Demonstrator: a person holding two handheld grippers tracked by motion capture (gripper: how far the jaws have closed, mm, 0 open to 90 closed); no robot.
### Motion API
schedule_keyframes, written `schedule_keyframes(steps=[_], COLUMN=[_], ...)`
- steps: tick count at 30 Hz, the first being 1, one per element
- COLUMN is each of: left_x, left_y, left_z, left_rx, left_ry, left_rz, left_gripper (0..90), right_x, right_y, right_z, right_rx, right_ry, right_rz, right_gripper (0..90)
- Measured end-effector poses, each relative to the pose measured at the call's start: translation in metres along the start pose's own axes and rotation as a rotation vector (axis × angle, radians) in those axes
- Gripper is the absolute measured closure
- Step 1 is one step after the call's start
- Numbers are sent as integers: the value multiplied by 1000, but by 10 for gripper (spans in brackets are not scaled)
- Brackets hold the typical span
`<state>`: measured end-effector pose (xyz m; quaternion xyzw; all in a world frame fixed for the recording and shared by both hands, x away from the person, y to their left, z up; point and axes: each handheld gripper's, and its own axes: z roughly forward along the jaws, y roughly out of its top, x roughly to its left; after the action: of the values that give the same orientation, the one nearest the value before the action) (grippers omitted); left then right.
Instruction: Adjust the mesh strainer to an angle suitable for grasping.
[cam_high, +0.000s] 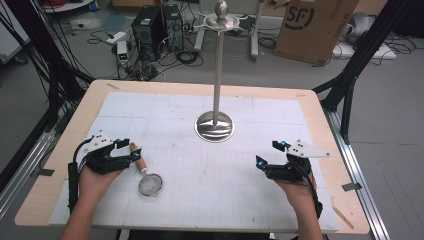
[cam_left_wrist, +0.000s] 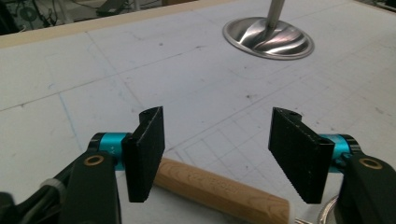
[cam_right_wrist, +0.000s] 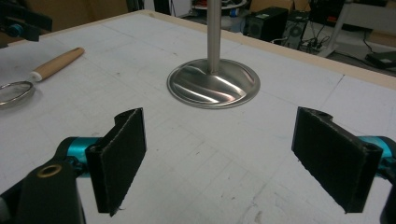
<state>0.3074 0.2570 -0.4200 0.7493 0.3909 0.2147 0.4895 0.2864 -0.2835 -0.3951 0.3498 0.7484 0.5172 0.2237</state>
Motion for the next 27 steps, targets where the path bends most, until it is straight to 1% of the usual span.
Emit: schedule_keyframes(steps=[1, 2, 3, 4, 5, 6, 7, 9, 10, 11, 12, 13, 14, 15, 16, 17, 18, 22, 23, 25, 27], left_x=[1, 2, 3, 4, 5, 5, 6, 6, 6, 6, 6, 6, 7, 7, 7, 8, 8, 8, 8, 8, 7], left_y=[-1, -2, -3, -4, -5, -6, -6, -8, -9, -9, -10, -11, -11, -12, -12, -13, -14, -16, -17, -17, -18], left_z=[0, 0, 0, 0, 0, 1, 1, 2, 2, 3, 3, 4, 4, 4, 5, 5, 6, 10, 11, 13, 15], left_rx=[8, 21, 31, 38, 48, 56, 61, 75, 77, 81, 85, 93, 94, 101, 108, 114, 117, 148, 152, 167, 180], left_ry=[8, 18, 25, 31, 35, 39, 41, 45, 50, 54, 55, 64, 68, 71, 81, 85, 88, 102, 113, 115, 121], left_rz=[3, 4, 4, 6, 4, 5, 7, 8, 13, 13, 13, 22, 22, 27, 29, 34, 27, 42, 40, 39, 46], left_gripper=[477, 507, 507, 559, 575, 633, 647, 712, 726, 758, 758, 802, 835, 835, 865, 876, 880, 897, 897, 897, 897], right_x=[-1, -1, -1, -1, -1, -1, 0, 0, -1, 0, 0, -1, 0, 0, -1, -1, -1, -1, -2, -1, -1], right_y=[0, 0, 0, 0, 0, 0, 0, 0, 0, 0, 0, 0, 0, 0, 0, 0, 0, 0, 0, 0, 0], right_z=[0, 0, 0, 0, 1, 0, 0, 0, 0, 0, 0, 0, 0, 0, 0, 0, 0, -1, -1, -1, -2], right_rx=[-3, -2, -2, 5, 4, 9, 10, 9, 9, 10, 10, 12, 14, 14, 18, 20, 21, 19, 19, 20, 18], right_ry=[-3, -7, -7, -6, -8, -12, -13, -11, -13, -14, -14, -12, -14, -14, -16, -17, -16, -20, -19, -19, -22], right_rz=[-3, -7, -7, -3, -5, -9, -7, -6, -6, -5, -5, -2, -3, -3, -4, -4, -6, -4, -5, -1, 3], right_gripper=[168, 168, 168, 169, 168, 169, 170, 170, 170, 170, 170, 171, 172, 172, 172, 172, 172, 173, 173, 173, 173])
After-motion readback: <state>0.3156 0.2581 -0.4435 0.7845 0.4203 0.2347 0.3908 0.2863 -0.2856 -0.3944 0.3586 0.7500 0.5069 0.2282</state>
